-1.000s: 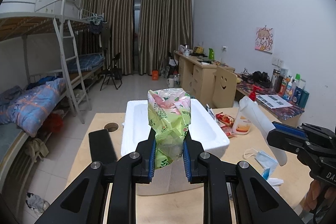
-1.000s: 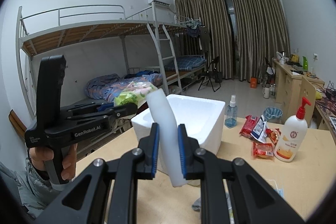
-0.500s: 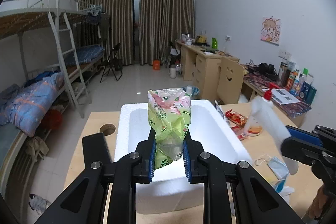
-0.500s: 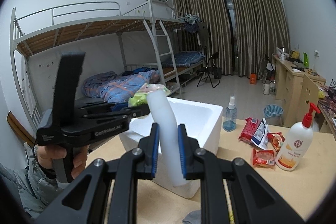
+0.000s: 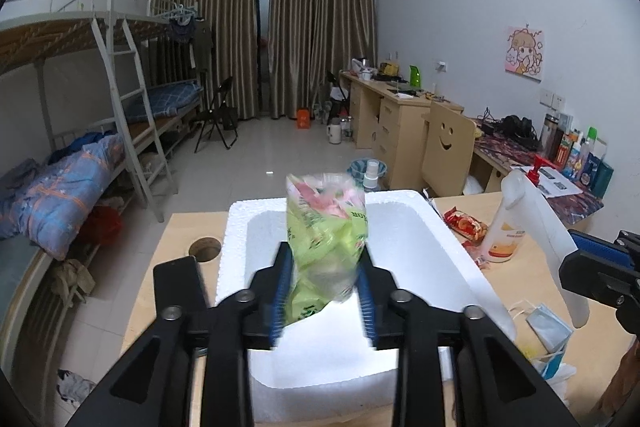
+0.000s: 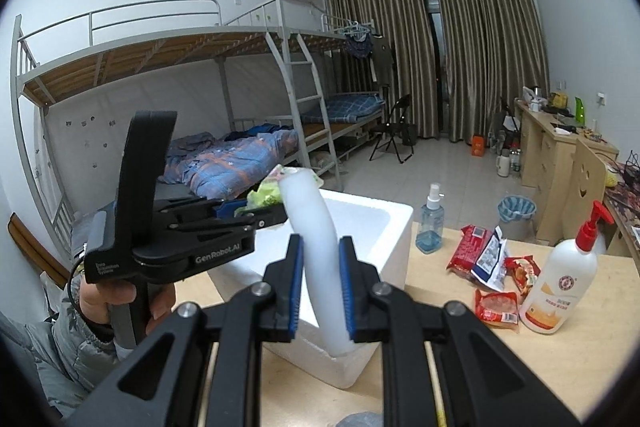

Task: Organize soft objects
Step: 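Carry the snack bag over the foam box and open the left tool, then lower the white foam roll into the foam box and open the right tool, then withdraw both tools from the box back toward the sock and masks, then close the left tool on the grey sock, then hold the grey sock with the left tool while the right tool grasps the blue mask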

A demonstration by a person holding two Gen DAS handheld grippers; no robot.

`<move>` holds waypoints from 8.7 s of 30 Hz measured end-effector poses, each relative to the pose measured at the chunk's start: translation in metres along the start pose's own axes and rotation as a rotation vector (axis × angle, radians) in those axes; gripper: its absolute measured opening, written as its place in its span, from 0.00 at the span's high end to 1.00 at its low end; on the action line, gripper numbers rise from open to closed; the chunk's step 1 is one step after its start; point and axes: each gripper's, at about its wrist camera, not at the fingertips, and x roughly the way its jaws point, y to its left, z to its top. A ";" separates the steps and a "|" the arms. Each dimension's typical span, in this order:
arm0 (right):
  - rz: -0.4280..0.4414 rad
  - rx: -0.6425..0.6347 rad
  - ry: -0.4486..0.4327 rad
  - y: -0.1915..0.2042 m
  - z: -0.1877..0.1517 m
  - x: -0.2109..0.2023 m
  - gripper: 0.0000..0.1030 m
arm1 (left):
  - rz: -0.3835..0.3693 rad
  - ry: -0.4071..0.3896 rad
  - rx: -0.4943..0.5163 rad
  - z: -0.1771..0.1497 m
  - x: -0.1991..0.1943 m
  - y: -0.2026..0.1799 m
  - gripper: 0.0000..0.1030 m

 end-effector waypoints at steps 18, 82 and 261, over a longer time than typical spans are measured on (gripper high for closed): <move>-0.001 -0.021 0.039 0.008 0.008 0.025 0.80 | 0.047 -0.098 -0.031 -0.006 -0.029 0.020 0.06; -0.054 0.017 -0.005 0.006 0.008 -0.004 0.27 | 0.026 -0.147 0.010 -0.028 -0.079 0.001 0.05; -0.227 0.313 0.317 -0.141 -0.155 -0.038 0.28 | -0.319 0.280 0.056 -0.148 0.041 -0.135 0.82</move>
